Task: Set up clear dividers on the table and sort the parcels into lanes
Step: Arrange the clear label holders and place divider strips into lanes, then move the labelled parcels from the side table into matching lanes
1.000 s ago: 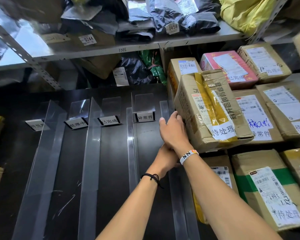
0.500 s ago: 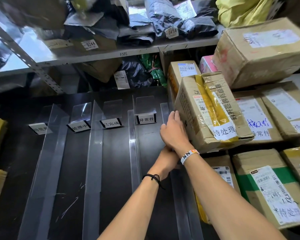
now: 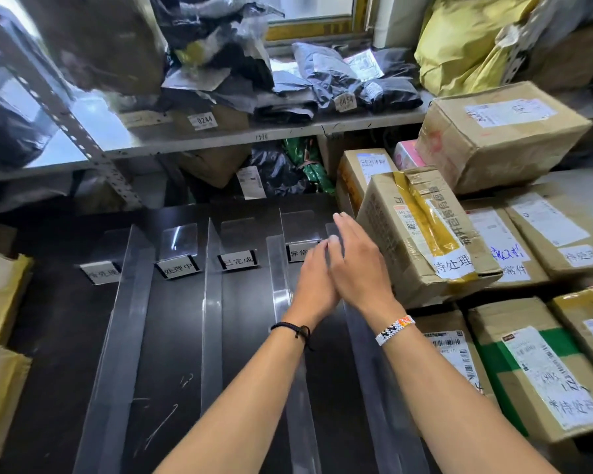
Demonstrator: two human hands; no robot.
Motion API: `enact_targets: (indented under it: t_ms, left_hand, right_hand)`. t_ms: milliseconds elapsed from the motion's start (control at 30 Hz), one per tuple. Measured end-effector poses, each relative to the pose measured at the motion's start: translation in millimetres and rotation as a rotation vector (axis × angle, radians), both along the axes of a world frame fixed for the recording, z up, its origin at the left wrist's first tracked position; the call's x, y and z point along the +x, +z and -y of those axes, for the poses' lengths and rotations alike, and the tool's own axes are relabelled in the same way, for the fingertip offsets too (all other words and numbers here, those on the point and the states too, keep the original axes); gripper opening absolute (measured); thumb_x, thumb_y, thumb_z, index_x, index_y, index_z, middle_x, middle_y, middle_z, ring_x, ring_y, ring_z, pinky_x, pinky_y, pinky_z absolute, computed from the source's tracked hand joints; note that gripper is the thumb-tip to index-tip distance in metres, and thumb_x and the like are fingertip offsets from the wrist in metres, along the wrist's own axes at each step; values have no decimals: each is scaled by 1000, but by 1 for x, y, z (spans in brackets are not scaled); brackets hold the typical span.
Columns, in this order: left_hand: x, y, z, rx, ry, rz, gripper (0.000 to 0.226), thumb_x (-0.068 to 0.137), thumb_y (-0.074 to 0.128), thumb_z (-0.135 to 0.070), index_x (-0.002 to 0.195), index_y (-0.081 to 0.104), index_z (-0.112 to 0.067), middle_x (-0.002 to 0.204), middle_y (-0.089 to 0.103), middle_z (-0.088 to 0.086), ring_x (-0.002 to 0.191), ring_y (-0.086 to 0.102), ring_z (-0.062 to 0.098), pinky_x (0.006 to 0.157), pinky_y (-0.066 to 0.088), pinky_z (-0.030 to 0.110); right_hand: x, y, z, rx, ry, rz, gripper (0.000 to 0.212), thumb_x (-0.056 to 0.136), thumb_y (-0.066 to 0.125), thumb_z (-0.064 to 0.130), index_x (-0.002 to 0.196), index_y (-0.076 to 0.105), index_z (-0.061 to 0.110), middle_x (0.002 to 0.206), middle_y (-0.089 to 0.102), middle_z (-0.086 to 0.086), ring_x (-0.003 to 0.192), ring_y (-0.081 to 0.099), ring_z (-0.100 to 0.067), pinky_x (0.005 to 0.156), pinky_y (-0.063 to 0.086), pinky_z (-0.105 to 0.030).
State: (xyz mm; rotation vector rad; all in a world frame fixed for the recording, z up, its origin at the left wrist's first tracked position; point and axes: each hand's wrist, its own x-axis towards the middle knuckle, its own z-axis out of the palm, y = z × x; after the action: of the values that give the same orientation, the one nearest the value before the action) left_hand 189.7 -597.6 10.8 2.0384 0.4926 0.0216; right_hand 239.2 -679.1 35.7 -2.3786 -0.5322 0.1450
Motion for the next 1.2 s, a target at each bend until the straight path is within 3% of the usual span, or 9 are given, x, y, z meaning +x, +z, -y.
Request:
enact_targets:
  t_ms: [67,167,400,700,867,1201]
  left_hand:
    - [-9,16,-22,219,51,77,55,104,54,-18,156,40,-10,161,42,7,149,38,21,123,32,41]
    - [-32,37,-61,531,126,219,58,103,53,-21,158,38,-9,163,38,11,152,33,25,125,28,46]
    - [-119,83,-121,845,235,208,65,108,41,-46,163,30,-13,172,22,9,160,19,31,127,16,54]
    - [-284,131,-162,985,502,112,72,104,27,-55,164,28,-16,174,19,8,160,18,32,124,20,62]
    - [-372,138,-192,1043,566,47,76,101,22,-59,165,26,-19,174,17,8,161,16,29,126,14,60]
    - [-496,152,-277,1087,626,135,69,105,33,-54,164,30,-19,172,25,10,159,23,28,125,15,58]
  right_hand:
    - [-8,13,-6,-7,-5,109,48,111,41,25,158,44,14,165,42,-5,151,39,-18,123,29,-35]
    - [-21,28,-21,-60,-7,215,49,111,42,30,158,44,18,166,40,-3,151,40,-19,121,31,-40]
    - [-76,58,-69,-149,121,361,57,109,42,43,163,36,25,171,28,-1,159,22,-22,127,20,-45]
    - [-192,96,-139,33,377,451,59,107,51,46,161,39,28,172,27,-1,159,22,-25,126,19,-48]
    - [-272,106,-169,90,483,446,59,107,49,47,162,35,32,173,23,3,161,17,-21,127,16,-46]
    - [-398,124,-259,131,518,417,62,106,41,54,164,25,39,175,12,10,161,9,-14,129,12,-41]
